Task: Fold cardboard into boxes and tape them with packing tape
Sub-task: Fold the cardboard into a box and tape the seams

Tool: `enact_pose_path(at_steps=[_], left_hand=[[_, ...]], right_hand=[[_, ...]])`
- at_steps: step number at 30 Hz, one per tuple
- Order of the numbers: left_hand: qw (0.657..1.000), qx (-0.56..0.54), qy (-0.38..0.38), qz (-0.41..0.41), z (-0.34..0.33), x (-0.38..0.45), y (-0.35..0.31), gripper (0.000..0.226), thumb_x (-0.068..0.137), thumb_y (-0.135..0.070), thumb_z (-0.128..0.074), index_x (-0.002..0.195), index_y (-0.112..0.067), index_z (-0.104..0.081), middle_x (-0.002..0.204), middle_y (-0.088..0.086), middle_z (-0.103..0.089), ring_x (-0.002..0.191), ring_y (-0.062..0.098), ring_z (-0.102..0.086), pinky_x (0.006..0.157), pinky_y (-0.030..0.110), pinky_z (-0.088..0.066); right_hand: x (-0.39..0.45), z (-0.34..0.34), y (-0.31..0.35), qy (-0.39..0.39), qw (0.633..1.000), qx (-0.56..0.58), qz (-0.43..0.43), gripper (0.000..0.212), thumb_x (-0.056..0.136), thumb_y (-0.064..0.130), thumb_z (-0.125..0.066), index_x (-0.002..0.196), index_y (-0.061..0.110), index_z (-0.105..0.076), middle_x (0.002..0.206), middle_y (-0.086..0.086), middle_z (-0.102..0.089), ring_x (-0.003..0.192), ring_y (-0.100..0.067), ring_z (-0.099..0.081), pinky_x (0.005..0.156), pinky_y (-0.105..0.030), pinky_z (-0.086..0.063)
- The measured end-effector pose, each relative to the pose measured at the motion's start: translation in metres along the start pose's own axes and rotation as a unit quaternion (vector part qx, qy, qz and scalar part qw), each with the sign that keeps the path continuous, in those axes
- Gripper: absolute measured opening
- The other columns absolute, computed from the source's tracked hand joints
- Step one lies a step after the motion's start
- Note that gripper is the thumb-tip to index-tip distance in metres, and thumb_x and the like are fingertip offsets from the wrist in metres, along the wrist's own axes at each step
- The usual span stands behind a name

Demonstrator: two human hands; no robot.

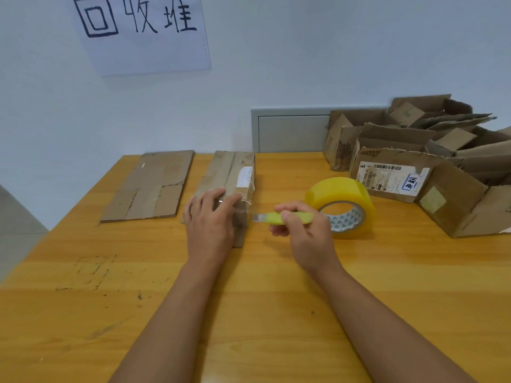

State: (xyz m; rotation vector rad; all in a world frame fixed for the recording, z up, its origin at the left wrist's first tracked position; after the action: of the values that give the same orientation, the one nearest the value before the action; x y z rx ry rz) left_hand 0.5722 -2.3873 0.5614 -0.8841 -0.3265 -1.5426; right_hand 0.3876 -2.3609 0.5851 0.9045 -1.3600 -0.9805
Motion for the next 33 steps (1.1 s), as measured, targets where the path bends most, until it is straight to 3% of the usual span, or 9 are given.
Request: enact_pose_path(at_steps=[4, 8, 10, 12, 15, 17, 23, 28, 33], left_hand=[[1.000, -0.013, -0.006, 0.006, 0.001, 0.001, 0.001, 0.028, 0.091, -0.020, -0.055, 0.112, -0.029, -0.071, 0.120, 0.002, -0.062, 0.114, 0.027, -0.052, 0.105, 0.048, -0.031], [1.000, -0.019, -0.004, 0.004, 0.002, 0.002, 0.002, 0.030, 0.092, -0.025, -0.050, 0.113, -0.031, -0.071, 0.121, 0.001, -0.063, 0.114, 0.027, -0.052, 0.103, 0.043, -0.029], [1.000, -0.017, 0.000, 0.000, 0.002, 0.001, 0.004, 0.028, 0.093, -0.021, -0.057, 0.116, -0.031, -0.070, 0.123, 0.001, -0.062, 0.116, 0.026, -0.051, 0.103, 0.043, -0.028], [1.000, -0.018, 0.000, -0.004, 0.001, 0.000, 0.006, 0.029, 0.092, -0.017, -0.063, 0.117, -0.031, -0.070, 0.124, 0.001, -0.062, 0.117, 0.025, -0.050, 0.104, 0.043, -0.028], [1.000, -0.018, -0.004, -0.009, -0.001, 0.000, 0.007, 0.029, 0.092, -0.018, -0.065, 0.116, -0.032, -0.070, 0.123, 0.000, -0.063, 0.116, 0.025, -0.052, 0.103, 0.043, -0.029], [1.000, -0.021, -0.009, -0.008, -0.002, 0.001, 0.008, 0.028, 0.092, -0.020, -0.061, 0.116, -0.031, -0.071, 0.123, 0.000, -0.063, 0.116, 0.024, -0.052, 0.102, 0.042, -0.029], [1.000, -0.023, 0.001, -0.010, -0.001, 0.000, 0.009, 0.029, 0.093, -0.019, -0.063, 0.119, -0.031, -0.070, 0.126, 0.000, -0.062, 0.118, 0.023, -0.050, 0.103, 0.042, -0.029], [1.000, -0.026, -0.005, -0.008, -0.002, 0.001, 0.010, 0.029, 0.092, -0.017, -0.066, 0.117, -0.030, -0.070, 0.125, 0.000, -0.062, 0.118, 0.022, -0.050, 0.103, 0.042, -0.029], [1.000, -0.028, -0.003, -0.003, -0.001, 0.002, 0.010, 0.029, 0.093, -0.024, -0.057, 0.118, -0.031, -0.069, 0.126, -0.002, -0.061, 0.119, 0.021, -0.050, 0.105, 0.042, -0.028]], right_hand=[[0.008, 0.015, 0.004, 0.110, 0.986, 0.056, -0.108, 0.020, 0.083, 0.010, -0.055, 0.088, 0.011, -0.075, 0.063, -0.006, -0.067, 0.061, -0.017, -0.061, 0.058, -0.024, -0.050], [-0.004, 0.011, -0.016, 0.366, 0.907, -0.112, -0.175, 0.014, 0.088, 0.008, -0.072, 0.095, 0.021, -0.074, 0.080, 0.001, -0.069, 0.072, -0.010, -0.060, 0.067, -0.024, -0.048], [-0.008, 0.007, -0.023, 0.417, 0.872, -0.210, -0.148, 0.007, 0.086, 0.019, -0.076, 0.091, 0.022, -0.075, 0.084, 0.007, -0.067, 0.075, -0.003, -0.056, 0.072, -0.025, -0.046], [-0.002, 0.004, -0.022, 0.371, 0.872, -0.312, -0.067, 0.010, 0.086, 0.033, -0.075, 0.089, 0.023, -0.074, 0.090, 0.010, -0.064, 0.086, -0.003, -0.053, 0.078, -0.025, -0.044], [0.013, 0.000, -0.012, 0.174, 0.908, -0.358, 0.129, 0.028, 0.084, 0.046, -0.063, 0.096, 0.022, -0.072, 0.093, 0.006, -0.060, 0.094, -0.015, -0.050, 0.081, -0.025, -0.036], [0.022, -0.008, -0.015, 0.101, 0.884, -0.409, 0.203, 0.037, 0.081, 0.041, -0.064, 0.108, 0.016, -0.068, 0.098, 0.000, -0.059, 0.095, -0.022, -0.051, 0.081, -0.029, -0.040], [0.032, -0.028, -0.033, 0.071, 0.847, -0.448, 0.277, 0.007, 0.087, 0.019, -0.065, 0.090, 0.014, -0.064, 0.088, -0.004, -0.059, 0.081, -0.026, -0.053, 0.066, -0.042, -0.050], [0.028, -0.019, -0.037, 0.082, 0.860, -0.423, 0.273, 0.020, 0.089, 0.024, -0.049, 0.080, 0.011, -0.062, 0.082, -0.003, -0.058, 0.078, -0.024, -0.051, 0.066, -0.039, -0.047], [0.020, -0.019, -0.044, 0.146, 0.873, -0.411, 0.218, 0.008, 0.086, 0.019, -0.064, 0.083, 0.011, -0.063, 0.086, -0.002, -0.059, 0.083, -0.024, -0.053, 0.064, -0.037, -0.048]])
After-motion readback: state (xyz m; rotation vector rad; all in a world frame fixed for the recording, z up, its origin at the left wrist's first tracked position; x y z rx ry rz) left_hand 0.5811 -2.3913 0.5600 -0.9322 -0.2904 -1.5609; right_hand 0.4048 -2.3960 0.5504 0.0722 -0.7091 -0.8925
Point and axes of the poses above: each hand's wrist, its own x-axis towards the middle knuckle, its own z-axis out of the back of the hand, y = z × x, the point moved 3 cm from there along x, towards the middle knuckle
